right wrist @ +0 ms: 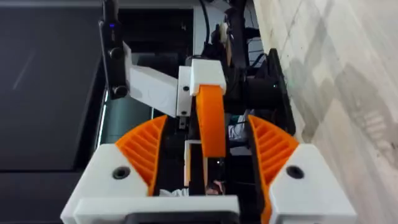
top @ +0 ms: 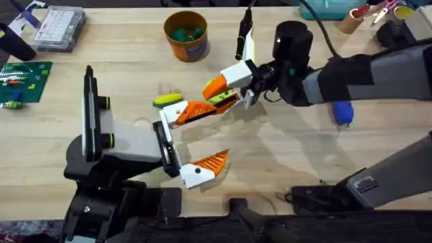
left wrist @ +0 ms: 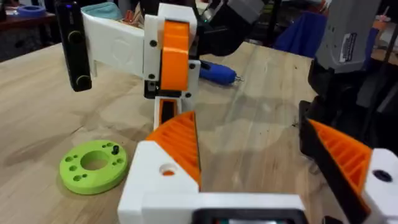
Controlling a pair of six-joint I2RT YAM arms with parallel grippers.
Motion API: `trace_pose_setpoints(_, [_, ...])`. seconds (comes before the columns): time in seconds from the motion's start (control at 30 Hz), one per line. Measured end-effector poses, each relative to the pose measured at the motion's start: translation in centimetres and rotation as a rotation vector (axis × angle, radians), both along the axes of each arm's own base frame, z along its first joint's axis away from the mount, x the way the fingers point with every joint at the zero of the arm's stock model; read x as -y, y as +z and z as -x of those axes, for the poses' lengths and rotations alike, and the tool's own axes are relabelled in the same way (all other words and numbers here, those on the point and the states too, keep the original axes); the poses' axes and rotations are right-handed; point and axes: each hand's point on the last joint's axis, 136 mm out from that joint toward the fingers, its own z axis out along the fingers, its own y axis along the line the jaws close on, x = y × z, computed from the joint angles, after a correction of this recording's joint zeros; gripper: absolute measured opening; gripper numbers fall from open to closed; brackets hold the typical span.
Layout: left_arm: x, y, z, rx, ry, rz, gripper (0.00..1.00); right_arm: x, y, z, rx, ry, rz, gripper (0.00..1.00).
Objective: Pick up the gripper from the table and insert it into the empty holder that is missing its gripper. Then pick up a screw, insert it into the mounting hole, and use the screwdriver to tighten it. Finally, clean up the table by picking up the vegetable and placing it into the bucket.
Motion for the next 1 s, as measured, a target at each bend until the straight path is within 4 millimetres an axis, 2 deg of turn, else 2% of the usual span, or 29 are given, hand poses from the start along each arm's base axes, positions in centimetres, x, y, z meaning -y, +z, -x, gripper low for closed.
trace_pose_setpoints(0.17, [0.0, 0.0, 0.0, 0.0, 0.0, 0.0, 0.987, -0.1, -0.1, 0.2, -0.01, 0.007, 0.004, 0.674])
trace_pose_setpoints(0.43, [0.0, 0.0, 0.0, 0.003, 0.0, -0.001, 0.987, -0.3, -0.1, 0.4, -0.019, 0.014, 0.009, 0.076])
trace_pose_setpoints(0.47, [0.0, 0.0, 0.0, 0.003, 0.0, -0.001, 0.987, -0.3, -0.1, 0.4, -0.022, 0.014, 0.01, 0.029])
trace_pose_setpoints(0.83, [0.0, 0.0, 0.0, 0.003, -0.001, -0.001, 0.987, -0.4, -0.3, 0.6, -0.038, 0.017, 0.018, 0.013])
trace_pose_setpoints(1.0, [0.0, 0.0, 0.0, 0.002, -0.001, -0.001, 0.987, -1.1, -0.4, 1.0, -0.035, 0.019, 0.025, 0.012])
